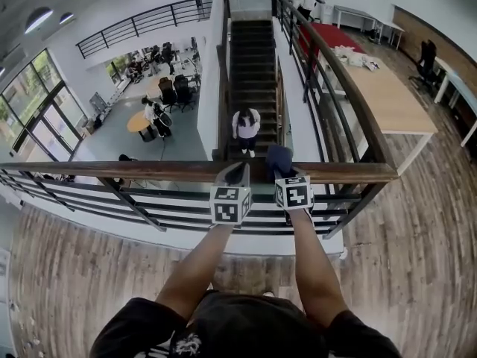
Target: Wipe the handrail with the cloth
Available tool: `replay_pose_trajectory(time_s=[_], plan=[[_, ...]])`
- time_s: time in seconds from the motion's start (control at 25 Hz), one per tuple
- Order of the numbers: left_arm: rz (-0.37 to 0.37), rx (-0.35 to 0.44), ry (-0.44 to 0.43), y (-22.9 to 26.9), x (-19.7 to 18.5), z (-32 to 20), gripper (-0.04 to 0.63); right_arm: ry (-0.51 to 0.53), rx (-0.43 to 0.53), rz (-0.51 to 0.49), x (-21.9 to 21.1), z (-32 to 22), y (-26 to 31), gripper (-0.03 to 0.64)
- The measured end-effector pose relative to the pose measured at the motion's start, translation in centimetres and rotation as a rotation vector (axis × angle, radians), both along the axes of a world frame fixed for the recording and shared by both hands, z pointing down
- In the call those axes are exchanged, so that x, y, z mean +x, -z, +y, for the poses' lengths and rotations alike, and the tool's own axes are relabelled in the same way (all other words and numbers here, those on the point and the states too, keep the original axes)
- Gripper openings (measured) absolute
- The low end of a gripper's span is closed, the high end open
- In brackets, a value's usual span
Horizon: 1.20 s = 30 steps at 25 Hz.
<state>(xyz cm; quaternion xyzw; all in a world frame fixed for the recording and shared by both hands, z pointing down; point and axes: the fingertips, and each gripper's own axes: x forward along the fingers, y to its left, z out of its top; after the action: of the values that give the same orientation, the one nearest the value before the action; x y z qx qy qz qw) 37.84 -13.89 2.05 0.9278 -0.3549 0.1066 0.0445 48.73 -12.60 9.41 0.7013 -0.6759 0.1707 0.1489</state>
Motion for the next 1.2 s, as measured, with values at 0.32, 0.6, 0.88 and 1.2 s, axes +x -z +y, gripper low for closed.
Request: replay_pose_trajectory(time_s=[0.32, 0.6, 0.88, 1.2], plan=[[-0.020, 0.005, -0.071, -0.5, 7.1, 3.2, 0.002, -0.091, 0.011, 0.019, 9.5, 4.0, -0.1, 0.087], [-0.029, -0.017, -0.154, -1.3, 13.3, 5.8, 0.002, -0.181, -0.003, 0.017, 16.0, 7.3, -0.1, 0.087], [-0.032, -0.036, -0.240, -2.5, 19.3, 8.4, 0.003, -0.264, 0.004, 0.000, 21.9, 10.3, -0.7, 0.087], [-0.033, -0.044, -0.320, -2.6, 23.4, 10.5, 0.002, -0.361, -0.017, 0.033, 28.6, 13.6, -0.5, 0.087]])
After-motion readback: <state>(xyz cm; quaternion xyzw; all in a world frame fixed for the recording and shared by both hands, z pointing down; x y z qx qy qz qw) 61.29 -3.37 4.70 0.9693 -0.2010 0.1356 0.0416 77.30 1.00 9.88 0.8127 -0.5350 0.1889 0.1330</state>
